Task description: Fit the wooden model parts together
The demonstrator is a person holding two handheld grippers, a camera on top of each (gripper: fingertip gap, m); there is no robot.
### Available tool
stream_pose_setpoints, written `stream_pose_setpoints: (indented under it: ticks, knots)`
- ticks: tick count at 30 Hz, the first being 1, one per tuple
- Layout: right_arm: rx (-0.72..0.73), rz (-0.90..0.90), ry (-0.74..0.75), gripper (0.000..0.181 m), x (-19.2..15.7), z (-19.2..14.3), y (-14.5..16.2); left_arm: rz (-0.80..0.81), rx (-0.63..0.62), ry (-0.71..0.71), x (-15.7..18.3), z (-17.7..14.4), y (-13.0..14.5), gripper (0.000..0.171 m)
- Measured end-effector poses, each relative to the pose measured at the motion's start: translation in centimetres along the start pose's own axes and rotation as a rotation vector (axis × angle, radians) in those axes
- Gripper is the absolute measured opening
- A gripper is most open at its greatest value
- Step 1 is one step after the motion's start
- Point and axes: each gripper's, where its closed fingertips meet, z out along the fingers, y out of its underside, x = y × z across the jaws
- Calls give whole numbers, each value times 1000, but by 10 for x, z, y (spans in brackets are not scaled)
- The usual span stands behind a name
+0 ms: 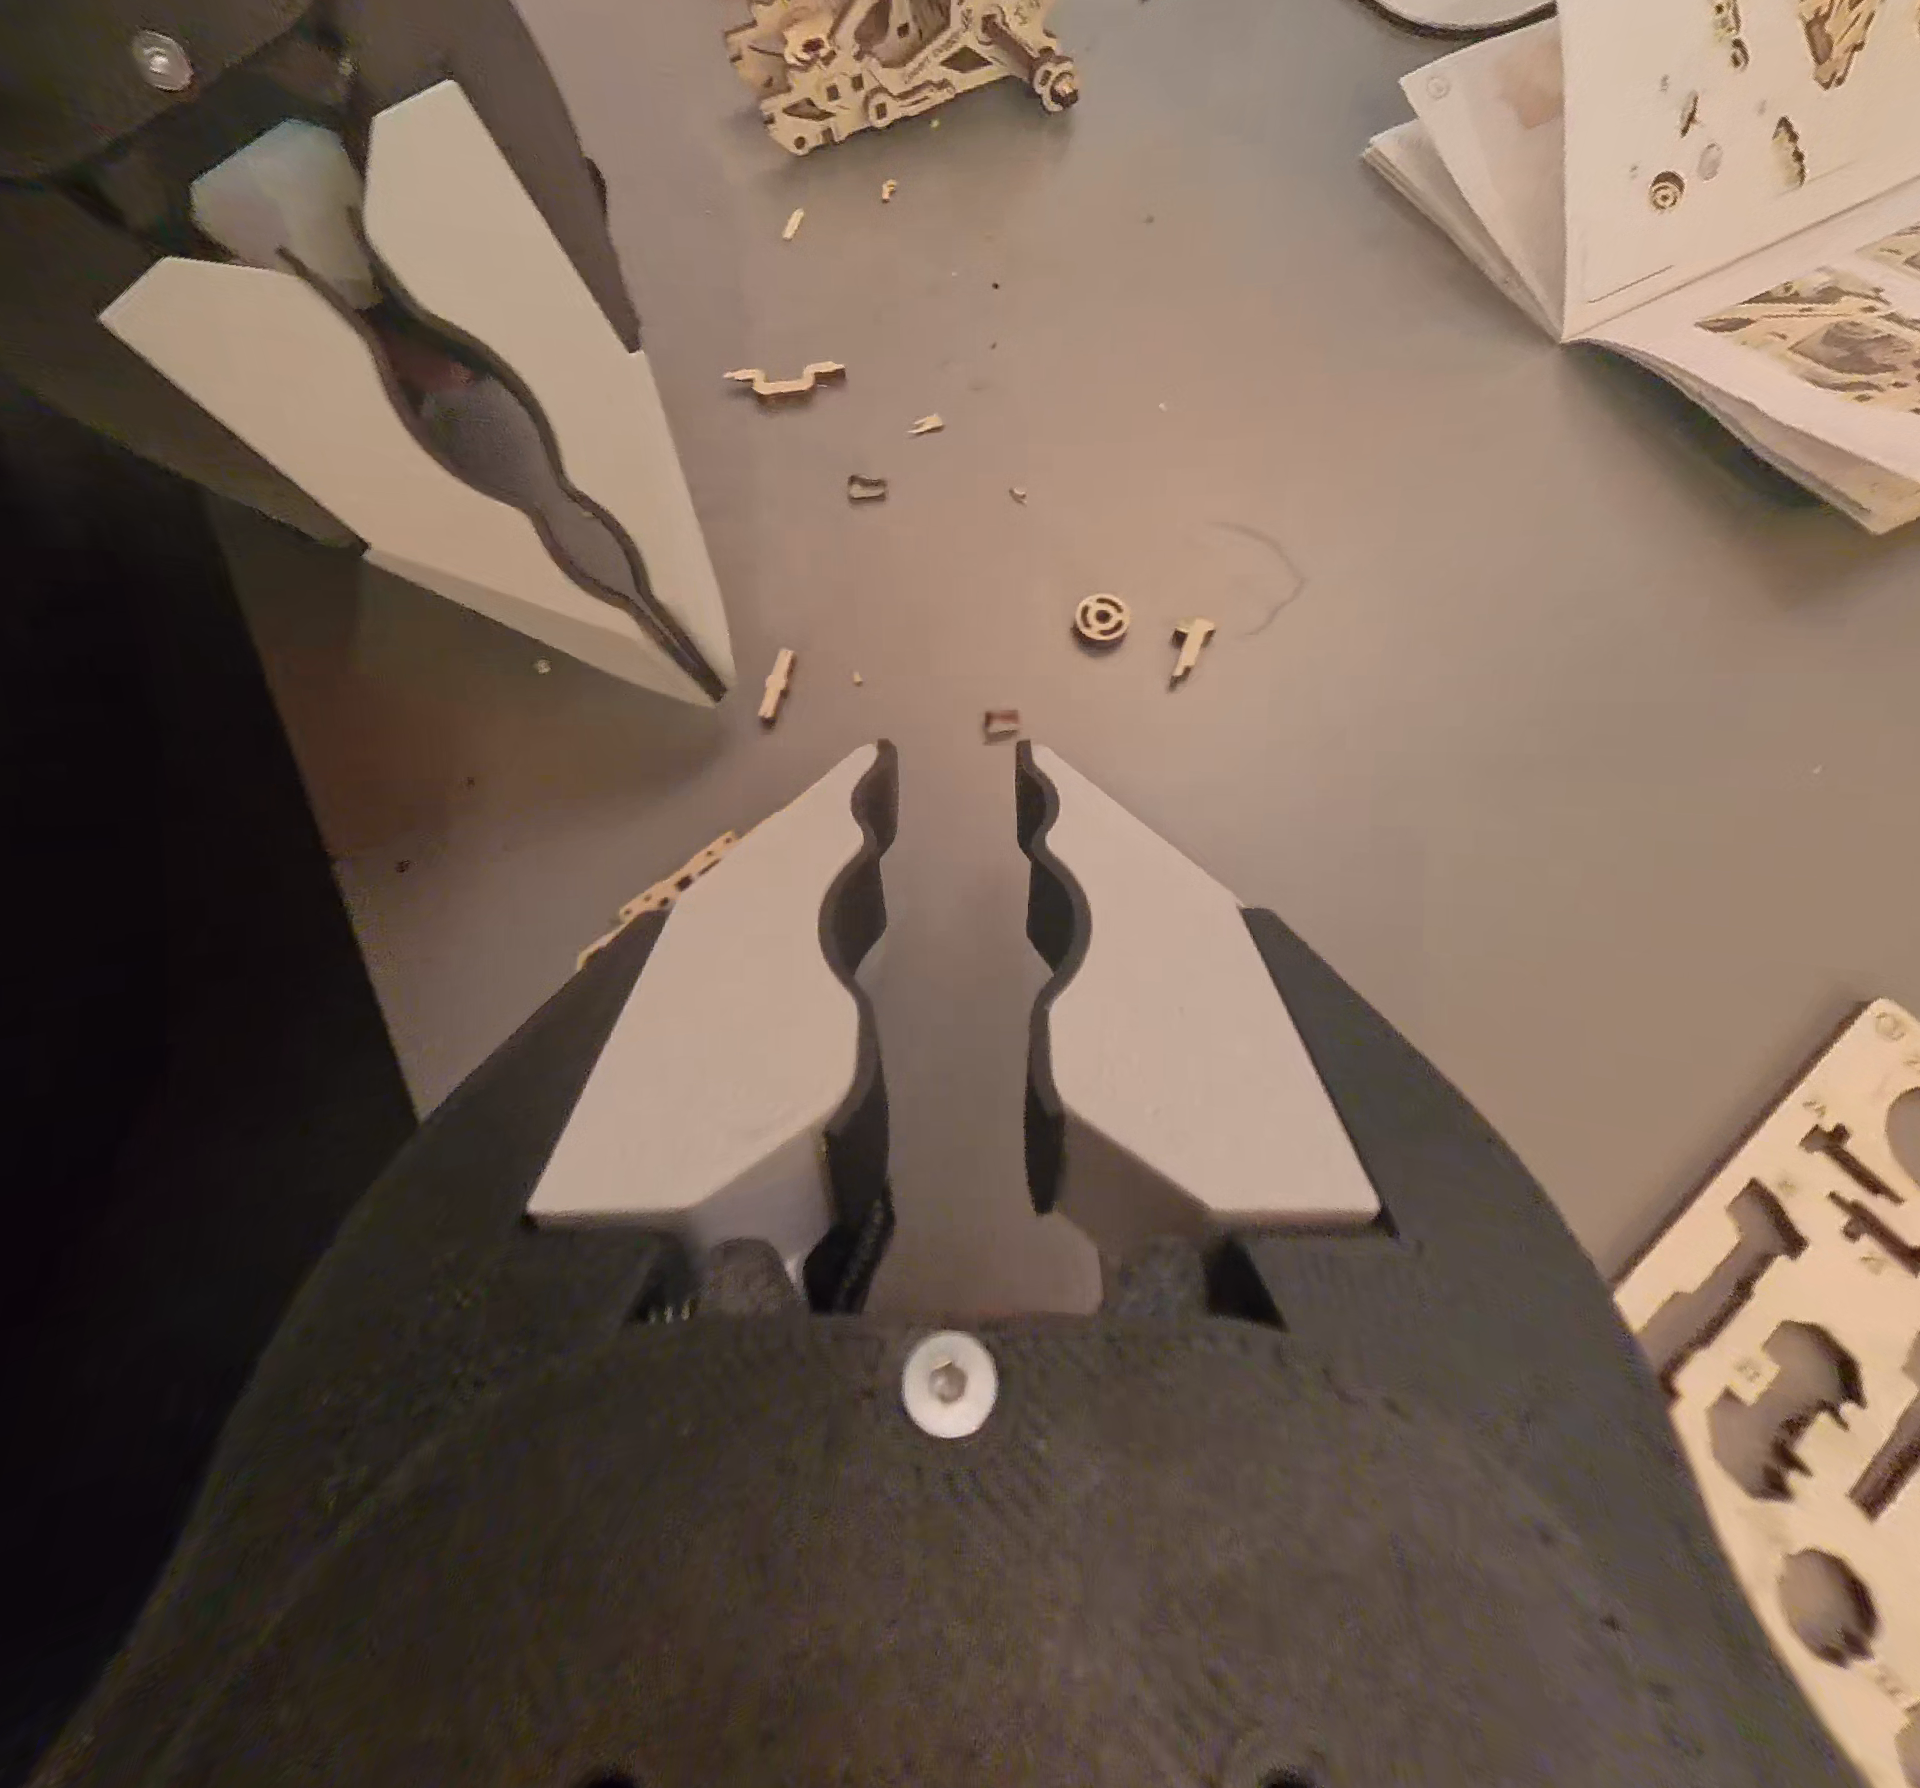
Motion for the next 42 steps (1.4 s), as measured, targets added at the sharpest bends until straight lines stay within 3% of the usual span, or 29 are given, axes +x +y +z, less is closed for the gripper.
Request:
stream_pose_setpoints:
  ticks: [6,9,18,28,37,42]
  knots:
    - [-29,17,36,20,16,-2,6,-24,9,-34,-13,-4,1,0]
    - [-40,29,49,19,24,-8,10,-63,9,-49,-26,-2,-5,8]
    - [-119,6,15,12,23,4,21,-105,-55,-74,-46,28,-19,19]
    - [-86,30,17,12,27,3,20,-173,-80,-95,-46,38,-20,3]
    - [-78,28,16,13,27,1,18,-163,-66,-65,-46,35,-17,1]
    - [-75,25,15,14,28,0,17,-269,9,3,-49,25,-20,1]
